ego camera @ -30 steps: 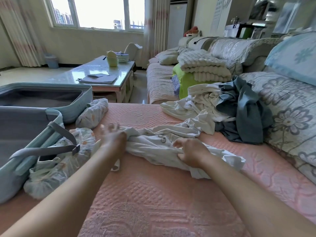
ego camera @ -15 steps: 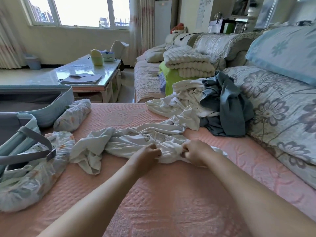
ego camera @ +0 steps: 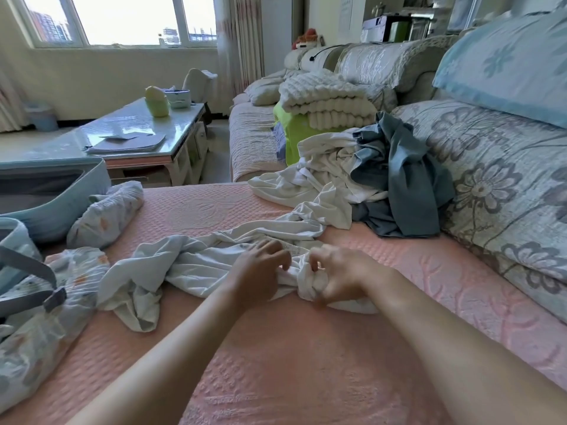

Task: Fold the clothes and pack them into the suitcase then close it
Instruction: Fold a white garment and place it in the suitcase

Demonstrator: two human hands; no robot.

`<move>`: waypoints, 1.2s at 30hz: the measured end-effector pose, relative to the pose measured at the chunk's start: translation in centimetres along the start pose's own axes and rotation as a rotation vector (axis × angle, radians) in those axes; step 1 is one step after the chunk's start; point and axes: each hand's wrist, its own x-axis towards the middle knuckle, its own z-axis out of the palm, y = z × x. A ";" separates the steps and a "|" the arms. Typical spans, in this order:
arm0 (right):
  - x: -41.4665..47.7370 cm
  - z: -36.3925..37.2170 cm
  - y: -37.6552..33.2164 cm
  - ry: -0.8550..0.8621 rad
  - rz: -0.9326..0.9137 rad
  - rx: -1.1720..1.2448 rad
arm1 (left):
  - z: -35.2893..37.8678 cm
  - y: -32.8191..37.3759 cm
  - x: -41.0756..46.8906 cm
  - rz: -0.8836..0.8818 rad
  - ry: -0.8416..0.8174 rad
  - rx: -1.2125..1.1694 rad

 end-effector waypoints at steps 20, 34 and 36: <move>-2.6 -2.0 -0.1 0.144 0.143 0.411 | -3.5 2.2 -1.7 -0.385 -0.096 0.068; -3.3 -0.4 2.9 0.050 0.111 -0.021 | -2.3 4.1 1.1 -0.331 0.091 -0.327; -3.5 -1.1 2.9 0.087 0.160 0.318 | -3.7 4.8 1.1 -0.398 0.092 -0.398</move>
